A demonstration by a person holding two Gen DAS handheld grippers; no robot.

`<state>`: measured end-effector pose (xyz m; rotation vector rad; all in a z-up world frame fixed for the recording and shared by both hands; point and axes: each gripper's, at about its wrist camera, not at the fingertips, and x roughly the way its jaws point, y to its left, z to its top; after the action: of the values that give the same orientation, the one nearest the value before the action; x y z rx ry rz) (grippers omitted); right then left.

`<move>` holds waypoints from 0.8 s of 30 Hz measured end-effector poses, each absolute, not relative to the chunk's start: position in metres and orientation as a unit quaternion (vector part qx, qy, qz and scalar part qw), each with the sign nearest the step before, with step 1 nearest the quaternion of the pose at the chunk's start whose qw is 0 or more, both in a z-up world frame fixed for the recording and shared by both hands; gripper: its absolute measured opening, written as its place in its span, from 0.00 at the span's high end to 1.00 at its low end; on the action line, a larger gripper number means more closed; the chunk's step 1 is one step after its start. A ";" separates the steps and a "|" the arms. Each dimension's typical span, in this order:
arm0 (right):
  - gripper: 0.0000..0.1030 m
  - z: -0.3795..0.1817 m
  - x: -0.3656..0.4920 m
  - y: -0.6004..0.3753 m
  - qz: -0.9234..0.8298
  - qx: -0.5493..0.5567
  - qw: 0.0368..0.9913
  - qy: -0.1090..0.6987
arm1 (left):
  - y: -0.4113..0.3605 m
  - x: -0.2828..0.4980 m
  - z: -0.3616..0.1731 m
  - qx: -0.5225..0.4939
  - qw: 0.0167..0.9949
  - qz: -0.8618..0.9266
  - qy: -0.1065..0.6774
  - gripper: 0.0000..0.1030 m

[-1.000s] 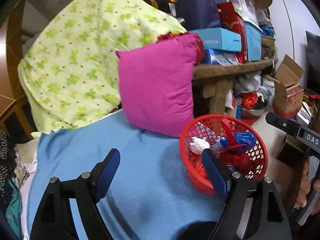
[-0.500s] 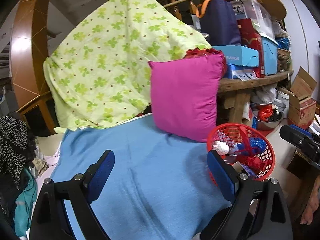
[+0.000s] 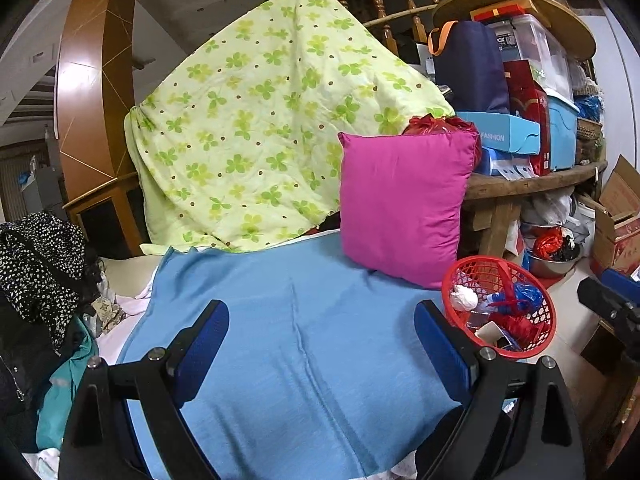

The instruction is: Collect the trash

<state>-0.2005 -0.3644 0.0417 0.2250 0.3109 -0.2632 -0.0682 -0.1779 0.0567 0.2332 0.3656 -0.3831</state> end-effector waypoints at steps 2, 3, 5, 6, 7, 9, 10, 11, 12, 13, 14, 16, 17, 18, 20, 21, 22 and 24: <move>0.31 0.043 -0.203 -0.362 -0.134 0.112 0.971 0.161 | -0.175 -0.074 0.060 0.116 0.959 -0.190 0.177 0.09; 0.31 0.043 -0.205 -0.362 -0.137 0.113 0.970 0.164 | -0.174 -0.076 0.061 0.116 0.959 -0.189 0.175 0.09; 0.31 0.044 -0.208 -0.361 -0.141 0.113 0.969 0.168 | -0.172 -0.081 0.065 0.114 0.960 -0.188 0.171 0.09; 0.31 0.044 -0.210 -0.360 -0.142 0.111 0.969 0.169 | -0.171 -0.084 0.067 0.115 0.961 -0.188 0.169 0.09; 0.31 0.045 -0.212 -0.359 -0.145 0.107 0.969 0.171 | -0.171 -0.086 0.069 0.115 0.961 -0.189 0.168 0.09; 0.31 0.047 -0.218 -0.356 -0.149 0.099 0.968 0.174 | -0.169 -0.091 0.072 0.114 0.961 -0.192 0.165 0.09; 0.31 0.048 -0.220 -0.355 -0.149 0.096 0.969 0.173 | -0.169 -0.093 0.074 0.113 0.961 -0.191 0.164 0.09; 0.31 0.050 -0.225 -0.353 -0.153 0.092 0.969 0.169 | -0.168 -0.095 0.075 0.112 0.962 -0.190 0.162 0.09; 0.31 0.051 -0.228 -0.352 -0.156 0.088 0.969 0.168 | -0.168 -0.097 0.076 0.112 0.962 -0.189 0.161 0.09; 0.31 0.053 -0.230 -0.351 -0.160 0.083 0.969 0.166 | -0.168 -0.099 0.078 0.113 0.962 -0.190 0.160 0.09; 0.31 0.055 -0.234 -0.349 -0.164 0.078 0.970 0.164 | -0.169 -0.101 0.079 0.114 0.962 -0.192 0.159 0.09; 0.31 0.056 -0.237 -0.348 -0.169 0.072 0.970 0.163 | -0.169 -0.105 0.081 0.118 0.962 -0.192 0.155 0.09; 0.31 0.057 -0.239 -0.347 -0.170 0.071 0.969 0.163 | -0.169 -0.106 0.082 0.119 0.962 -0.193 0.153 0.09; 0.31 0.058 -0.239 -0.347 -0.169 0.072 0.969 0.163 | -0.168 -0.109 0.083 0.118 0.962 -0.195 0.152 0.09; 0.31 0.059 -0.240 -0.346 -0.166 0.074 0.970 0.163 | -0.168 -0.111 0.085 0.118 0.962 -0.196 0.150 0.09; 0.31 0.060 -0.241 -0.345 -0.166 0.074 0.970 0.163 | -0.168 -0.112 0.087 0.118 0.962 -0.197 0.148 0.09; 0.31 0.060 -0.240 -0.345 -0.166 0.073 0.970 0.163 | -0.168 -0.114 0.087 0.118 0.962 -0.198 0.147 0.09; 0.31 0.060 -0.241 -0.343 -0.167 0.070 0.970 0.163 | -0.166 -0.116 0.090 0.116 0.963 -0.197 0.143 0.09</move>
<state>-0.2411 -0.3432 0.0601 0.1417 0.3298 -0.3369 -0.1159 -0.1665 0.0895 0.2346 0.2901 -0.3989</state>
